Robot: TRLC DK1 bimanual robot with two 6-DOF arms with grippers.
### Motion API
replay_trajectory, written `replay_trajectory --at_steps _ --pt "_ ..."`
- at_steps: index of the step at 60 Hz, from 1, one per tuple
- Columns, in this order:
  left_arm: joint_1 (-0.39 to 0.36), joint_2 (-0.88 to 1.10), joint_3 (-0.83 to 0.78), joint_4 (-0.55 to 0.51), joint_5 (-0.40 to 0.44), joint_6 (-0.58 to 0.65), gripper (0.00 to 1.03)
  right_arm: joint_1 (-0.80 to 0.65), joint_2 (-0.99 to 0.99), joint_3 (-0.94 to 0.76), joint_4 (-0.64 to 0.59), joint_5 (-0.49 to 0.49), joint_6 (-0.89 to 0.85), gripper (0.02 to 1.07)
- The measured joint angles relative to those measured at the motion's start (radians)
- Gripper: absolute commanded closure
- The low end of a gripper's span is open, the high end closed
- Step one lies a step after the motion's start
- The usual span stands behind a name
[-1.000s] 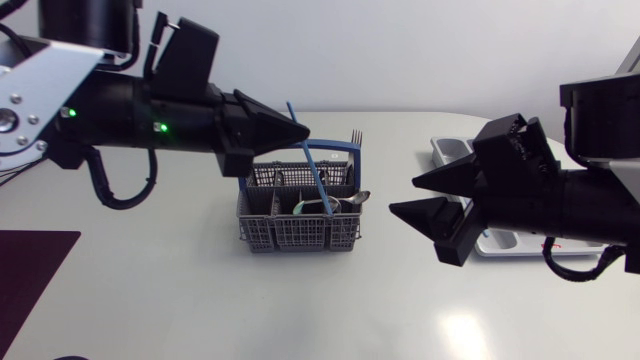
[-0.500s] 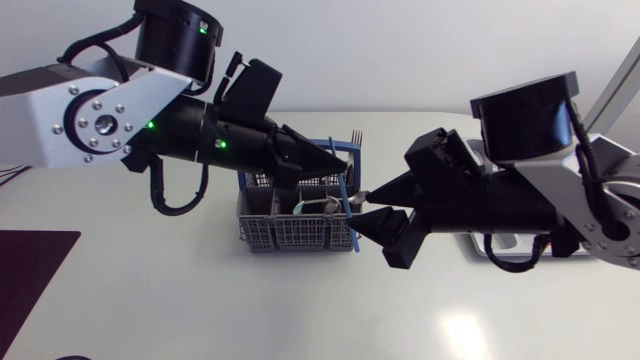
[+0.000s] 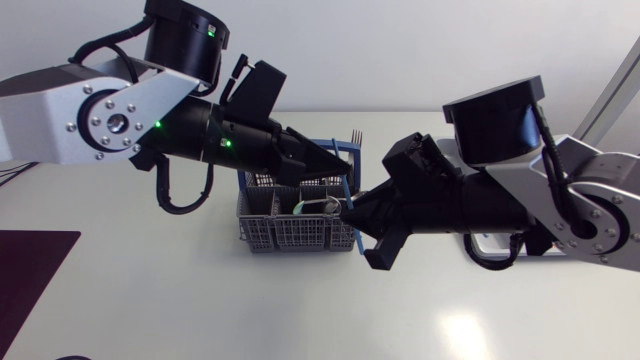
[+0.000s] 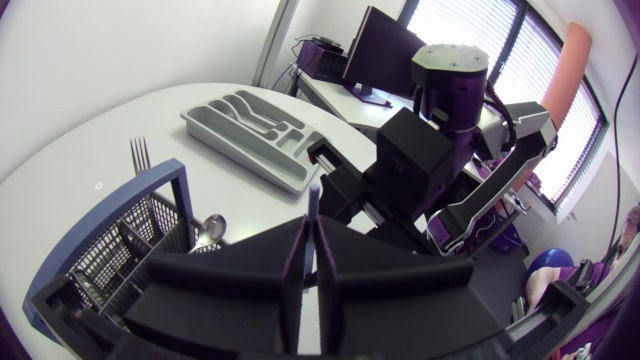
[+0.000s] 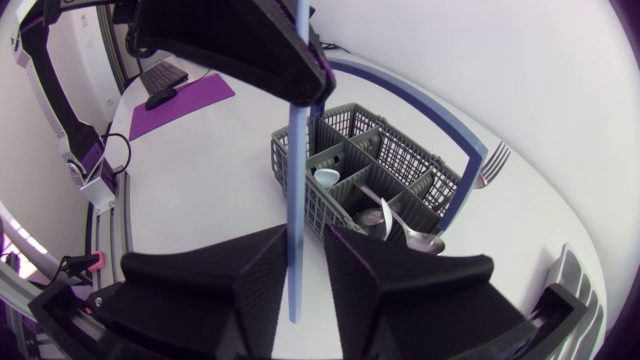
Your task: Unload the cutlery basket into the drawer organizer.
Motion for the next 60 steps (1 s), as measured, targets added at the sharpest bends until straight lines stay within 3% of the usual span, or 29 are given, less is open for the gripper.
replay_trajectory --at_steps 6,9,15,20,22,30,41,50,60 --pt "0.002 0.001 0.0 0.001 0.0 -0.001 0.97 0.006 0.0 0.0 0.0 0.0 0.0 1.01" --pt "0.004 0.001 0.0 0.0 0.0 -0.005 0.9 0.012 0.0 0.0 0.0 0.004 0.0 1.01" --pt "0.004 0.001 0.001 0.0 0.0 -0.008 0.68 0.014 0.0 0.0 0.0 0.01 0.0 1.01" --pt "0.009 0.002 0.016 -0.004 0.002 -0.011 0.37 0.018 0.0 0.0 -0.006 0.015 0.0 1.01" --pt "0.016 0.002 0.029 -0.003 0.004 -0.014 0.33 0.018 -0.001 0.0 -0.009 0.015 0.0 1.01" --pt "0.066 0.002 0.106 -0.003 0.004 -0.034 0.26 0.018 -0.018 -0.006 -0.031 0.015 -0.004 1.01" --pt "0.184 0.0 0.212 -0.007 -0.004 -0.06 0.26 -0.089 -0.1 -0.046 -0.103 0.001 -0.029 1.01" --pt "0.206 -0.002 0.217 -0.122 -0.114 0.008 0.26 -0.305 -0.13 -0.056 -0.145 -0.04 -0.087 1.01" --pt "0.115 -0.024 0.167 -0.204 -0.336 0.143 0.27 -0.545 -0.066 -0.052 -0.152 -0.066 -0.15 1.01"
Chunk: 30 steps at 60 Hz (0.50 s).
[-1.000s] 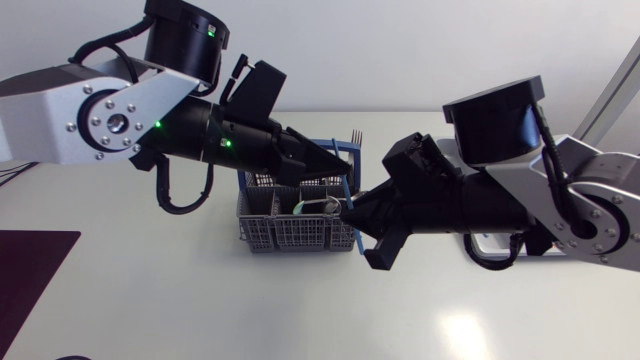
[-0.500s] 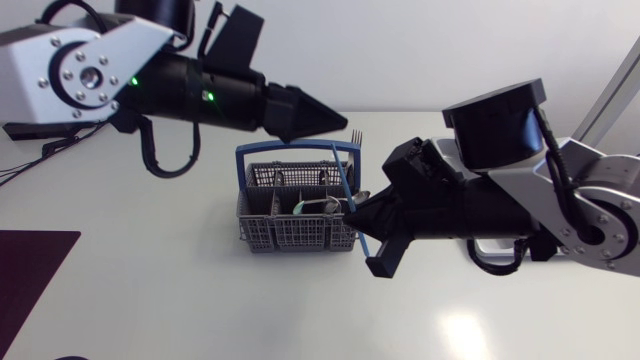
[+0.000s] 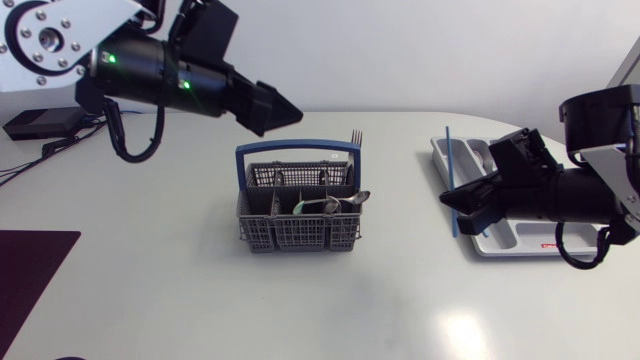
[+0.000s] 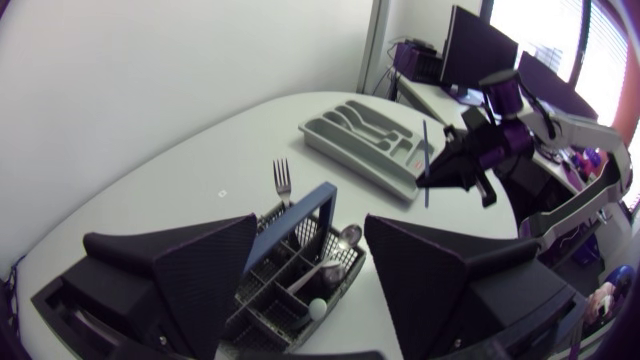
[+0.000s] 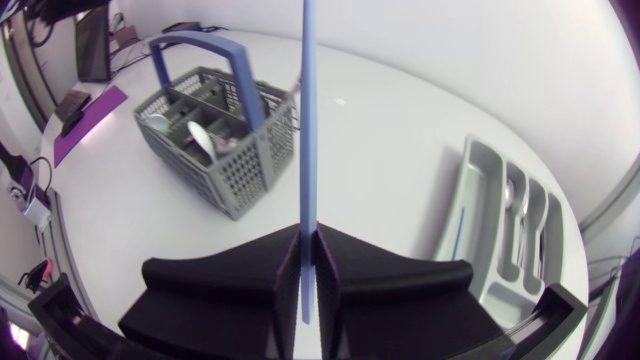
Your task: Unload the cutlery basket into the drawer organizer.
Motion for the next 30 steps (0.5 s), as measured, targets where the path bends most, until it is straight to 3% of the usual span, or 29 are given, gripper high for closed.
replay_trajectory --at_steps 15,30 --pt "-0.124 -0.007 -0.098 -0.038 -0.252 0.104 0.3 -0.232 0.262 0.106 0.024 0.0 -0.028 1.01" --pt "-0.232 0.015 -0.122 -0.051 -0.437 0.127 0.3 -0.282 0.5 0.238 0.076 0.05 -0.011 1.01"
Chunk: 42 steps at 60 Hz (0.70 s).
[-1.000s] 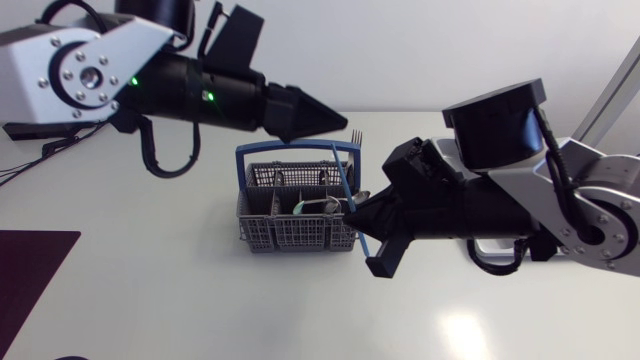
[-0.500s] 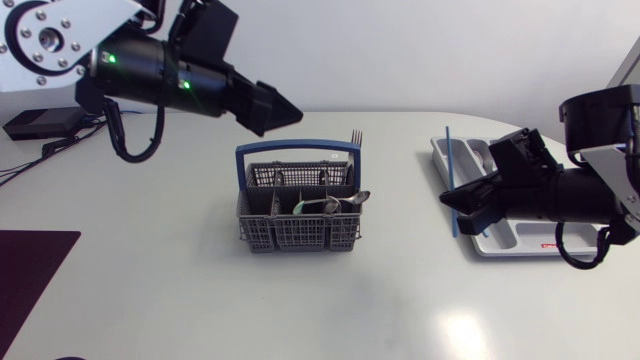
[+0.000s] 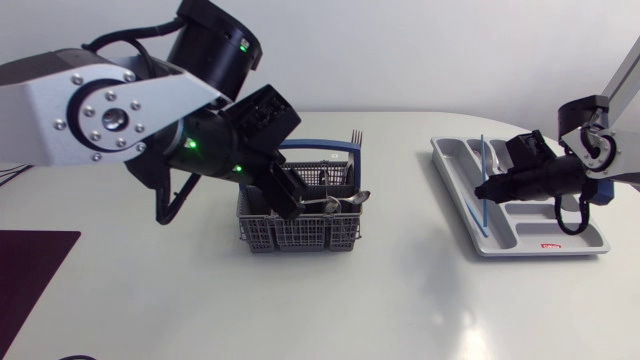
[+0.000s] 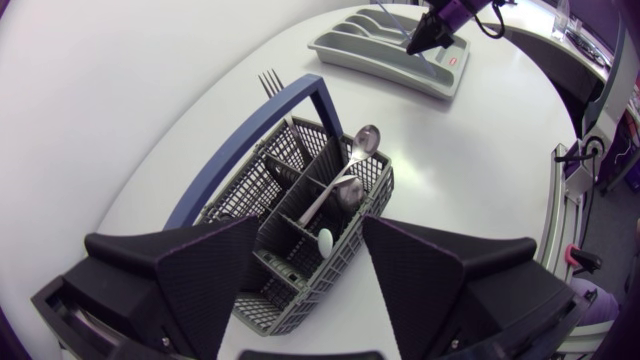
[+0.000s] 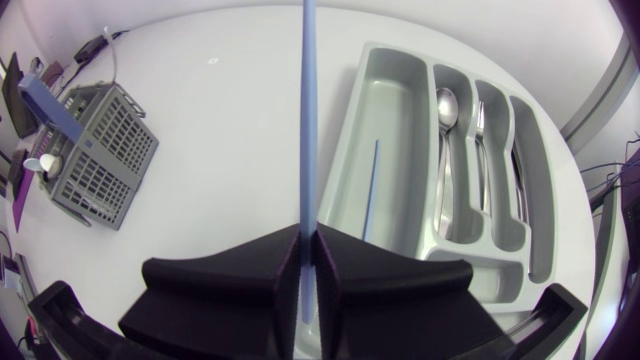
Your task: Unload the cutlery basket into the drawer organizer.
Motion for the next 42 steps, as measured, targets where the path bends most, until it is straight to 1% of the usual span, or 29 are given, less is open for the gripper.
replay_trajectory --at_steps 11,16,20,21,22,23,24,25,28,31,33,38,42 --pt "-0.021 0.049 0.0 -0.014 -0.059 0.009 0.3 -0.002 0.127 0.08 0.001 0.047 0.034 1.0" --pt "-0.031 0.07 0.0 -0.018 -0.095 0.009 0.3 -0.006 0.171 0.113 0.0 0.082 0.05 0.99" --pt "-0.039 0.082 0.0 -0.019 -0.108 0.009 0.3 -0.007 0.201 0.131 0.0 0.104 0.057 0.97" --pt "-0.041 0.085 0.0 -0.019 -0.11 0.009 0.3 -0.007 0.207 0.135 0.0 0.111 0.061 0.95" --pt "-0.043 0.087 0.0 -0.02 -0.116 0.01 0.3 -0.007 0.214 0.14 0.0 0.115 0.065 0.9" --pt "-0.045 0.089 0.0 -0.02 -0.12 0.009 0.3 -0.007 0.22 0.142 0.0 0.118 0.068 0.81" --pt "-0.046 0.092 0.0 -0.02 -0.126 0.009 0.3 -0.007 0.225 0.145 0.0 0.121 0.069 0.77" --pt "-0.048 0.094 0.0 -0.02 -0.129 0.009 0.3 -0.007 0.232 0.148 0.0 0.126 0.072 0.7" --pt "-0.053 0.103 0.0 -0.02 -0.153 0.009 0.3 -0.007 0.243 0.149 0.0 0.133 0.077 0.59" --pt "-0.059 0.112 0.0 -0.02 -0.174 0.01 0.34 -0.007 0.247 0.149 0.0 0.137 0.079 0.52" --pt "-0.063 0.117 0.0 -0.02 -0.179 0.009 0.35 -0.007 0.248 0.149 0.0 0.138 0.079 0.5" --pt "-0.071 0.13 0.0 -0.02 -0.204 0.009 0.37 -0.006 0.248 0.149 0.0 0.141 0.079 0.38" --pt "-0.08 0.142 0.0 -0.02 -0.231 0.009 0.38 -0.006 0.248 0.146 0.0 0.143 0.079 0.33"
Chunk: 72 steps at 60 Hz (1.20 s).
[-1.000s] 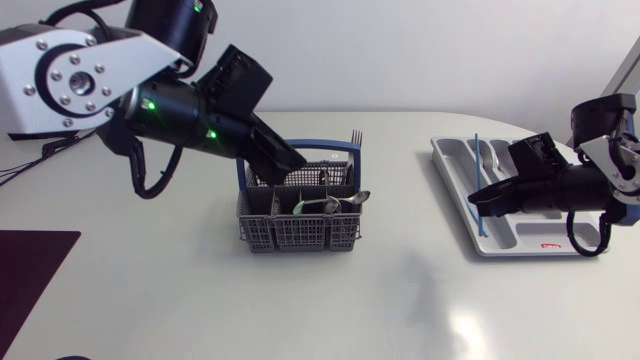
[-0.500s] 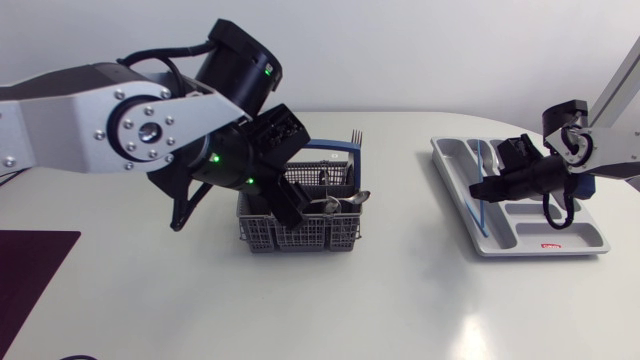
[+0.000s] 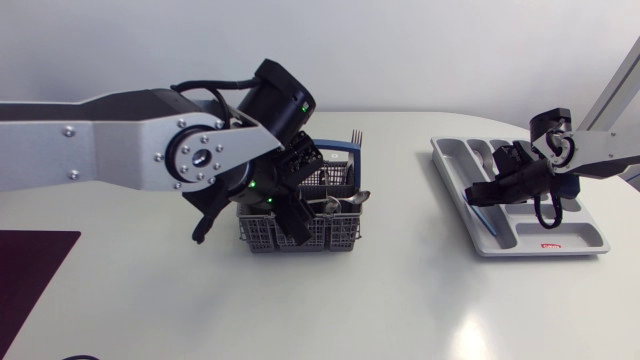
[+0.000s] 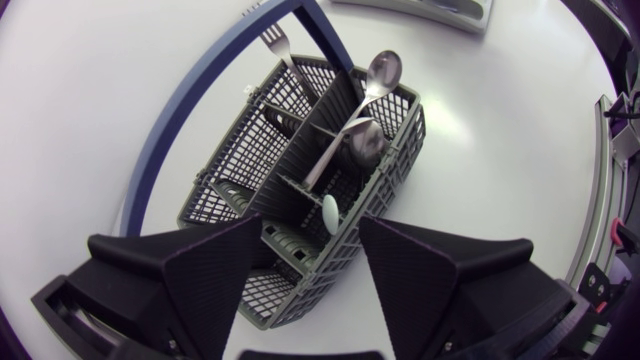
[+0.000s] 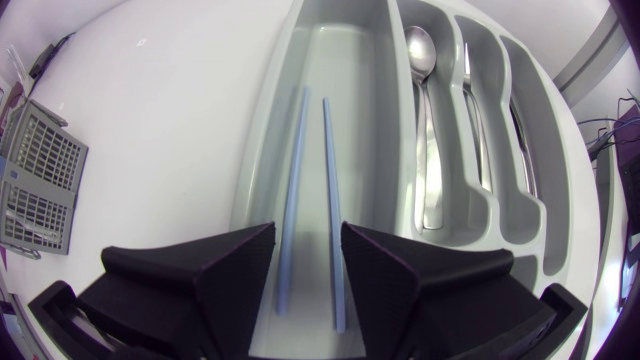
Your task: Unload the cutlery basket into the drawer organizer.
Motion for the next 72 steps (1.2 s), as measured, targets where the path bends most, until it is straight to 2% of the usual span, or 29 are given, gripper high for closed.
replay_trajectory --at_steps 6,21,24,38,51,63,72 --pt "-0.012 0.024 0.0 0.001 -0.035 0.0 0.44 0.0 -0.01 -0.011 0.008 0.0 0.0 0.32" --pt "-0.036 0.063 0.001 0.019 -0.096 0.0 0.49 0.012 -0.089 -0.072 0.016 0.0 0.0 0.32" --pt "-0.039 0.065 0.005 0.023 -0.102 -0.001 0.57 0.021 -0.111 -0.088 0.018 0.0 0.0 0.32" --pt "-0.052 0.085 0.008 0.029 -0.105 -0.011 0.78 0.039 -0.175 -0.13 0.019 0.0 0.0 0.32" --pt "-0.063 0.102 0.008 0.03 -0.108 -0.027 0.84 0.04 -0.209 -0.155 0.02 0.0 0.0 0.32" --pt "-0.063 0.102 0.008 0.037 -0.114 -0.027 1.0 0.04 -0.224 -0.183 0.023 0.0 0.0 0.32" --pt "-0.063 0.102 0.008 0.049 -0.114 -0.027 1.0 0.04 -0.252 -0.186 0.023 0.0 -0.001 0.32"
